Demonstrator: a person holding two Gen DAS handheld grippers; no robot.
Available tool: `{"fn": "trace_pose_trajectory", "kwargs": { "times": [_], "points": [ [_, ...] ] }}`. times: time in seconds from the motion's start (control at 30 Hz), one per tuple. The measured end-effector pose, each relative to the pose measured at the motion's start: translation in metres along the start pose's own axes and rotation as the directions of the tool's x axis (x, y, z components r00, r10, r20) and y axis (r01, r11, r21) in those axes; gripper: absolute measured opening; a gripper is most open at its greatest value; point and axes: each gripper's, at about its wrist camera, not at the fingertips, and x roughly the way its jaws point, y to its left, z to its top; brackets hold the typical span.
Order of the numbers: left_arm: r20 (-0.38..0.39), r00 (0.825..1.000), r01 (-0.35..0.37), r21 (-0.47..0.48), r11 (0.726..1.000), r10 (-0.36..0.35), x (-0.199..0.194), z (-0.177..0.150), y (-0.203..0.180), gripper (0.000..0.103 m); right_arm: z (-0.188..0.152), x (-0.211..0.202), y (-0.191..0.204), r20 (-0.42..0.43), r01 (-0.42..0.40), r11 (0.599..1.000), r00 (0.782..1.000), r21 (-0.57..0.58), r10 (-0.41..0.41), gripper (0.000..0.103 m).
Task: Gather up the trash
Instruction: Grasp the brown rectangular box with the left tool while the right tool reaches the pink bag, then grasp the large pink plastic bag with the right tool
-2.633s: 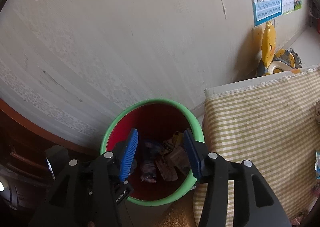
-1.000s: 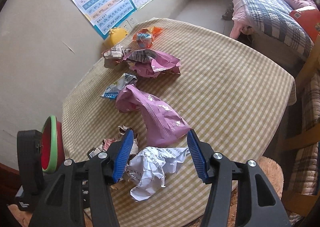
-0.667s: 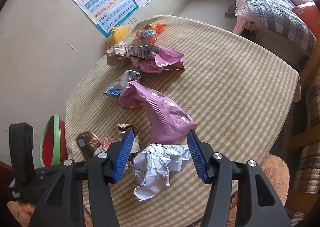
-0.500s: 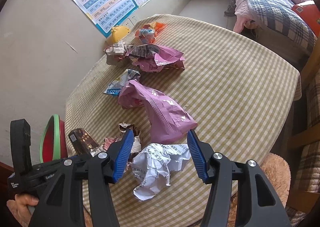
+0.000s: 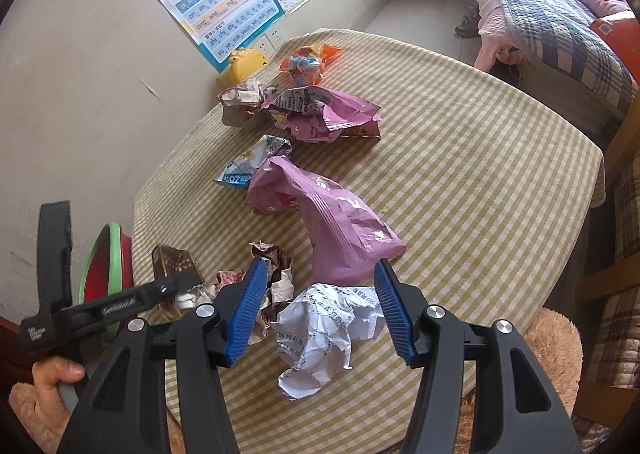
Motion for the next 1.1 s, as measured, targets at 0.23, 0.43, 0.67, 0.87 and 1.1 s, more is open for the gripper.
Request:
{"fn": "trace_pose_trajectory", "kwargs": {
  "times": [0.23, 0.43, 0.67, 0.87, 1.1],
  "points": [
    [-0.024, 1.000, -0.004, -0.036, 0.999, 0.003, 0.010, -0.003, 0.006, 0.028, 0.000, 0.002, -0.004, -0.005, 0.002, 1.000, 1.000, 0.009, -0.002, 0.054],
    [0.051, 0.998, -0.043, -0.022, 0.999, 0.044, -0.008, -0.003, 0.007, 0.022, -0.001, 0.008, -0.001, -0.019, 0.002, 1.000, 1.000, -0.002, -0.002, 0.054],
    [0.197, 0.976, -0.115, 0.075, 0.991, 0.098, -0.040, -0.003, -0.007, 0.022, 0.019, 0.019, 0.002, -0.022, 0.035, 0.998, 0.999, -0.058, -0.036, 0.054],
    [0.256, 0.958, -0.164, 0.118, 0.979, 0.129, -0.051, -0.003, -0.011, 0.022, 0.044, 0.042, 0.003, -0.060, 0.055, 0.992, 0.996, -0.115, -0.062, 0.056],
    [0.286, 0.946, -0.193, 0.120, 0.974, 0.152, -0.055, -0.003, -0.010, 0.022, 0.052, 0.065, 0.007, -0.111, 0.064, 0.985, 0.990, -0.158, -0.082, 0.056]
  ]
}}
